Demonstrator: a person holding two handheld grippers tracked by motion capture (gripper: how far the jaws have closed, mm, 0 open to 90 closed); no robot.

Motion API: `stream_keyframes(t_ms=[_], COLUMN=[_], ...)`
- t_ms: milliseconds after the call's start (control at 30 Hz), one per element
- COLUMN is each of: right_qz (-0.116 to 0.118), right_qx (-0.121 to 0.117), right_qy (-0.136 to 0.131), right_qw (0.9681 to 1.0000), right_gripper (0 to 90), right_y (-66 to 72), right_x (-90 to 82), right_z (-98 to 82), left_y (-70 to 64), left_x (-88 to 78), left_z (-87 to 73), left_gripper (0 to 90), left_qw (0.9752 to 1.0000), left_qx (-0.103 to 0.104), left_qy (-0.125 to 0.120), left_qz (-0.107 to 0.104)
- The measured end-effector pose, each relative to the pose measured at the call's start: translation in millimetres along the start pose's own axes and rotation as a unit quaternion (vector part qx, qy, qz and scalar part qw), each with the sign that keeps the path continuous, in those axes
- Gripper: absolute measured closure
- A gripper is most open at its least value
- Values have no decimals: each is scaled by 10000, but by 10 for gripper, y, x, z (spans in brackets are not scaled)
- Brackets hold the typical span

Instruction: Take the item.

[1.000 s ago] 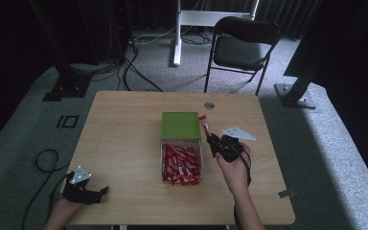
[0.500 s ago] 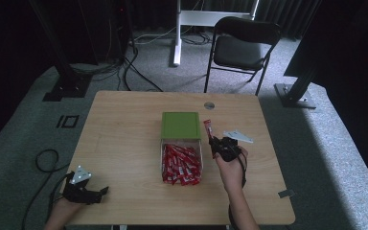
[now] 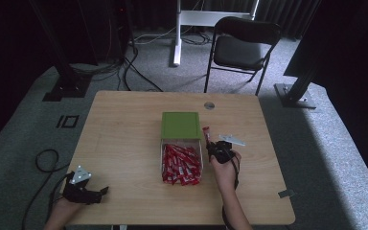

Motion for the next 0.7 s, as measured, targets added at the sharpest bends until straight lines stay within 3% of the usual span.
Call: stream_keyframes(t_ms=[200, 700], right_qz=[25, 97], right_qx=[212, 216], right_qy=[98, 431], right_qw=[9997, 9988], right_gripper=[808, 767], right_y=[-21, -14], right_x=[128, 305], right_z=[-75, -213], left_y=[0, 1], left_x=[0, -1], left_z=[0, 0], left_gripper=[7, 7], left_qw=[10000, 10000], left_qx=[-1, 7], left_qy=[2, 7], left_qz=[0, 0])
Point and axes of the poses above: each handheld gripper's, and its own axes: x roughly forward along the jaws, z roughly out of its top, y roughly to its left, the point moved 2 cm from there along x, roughly forward along the jaws
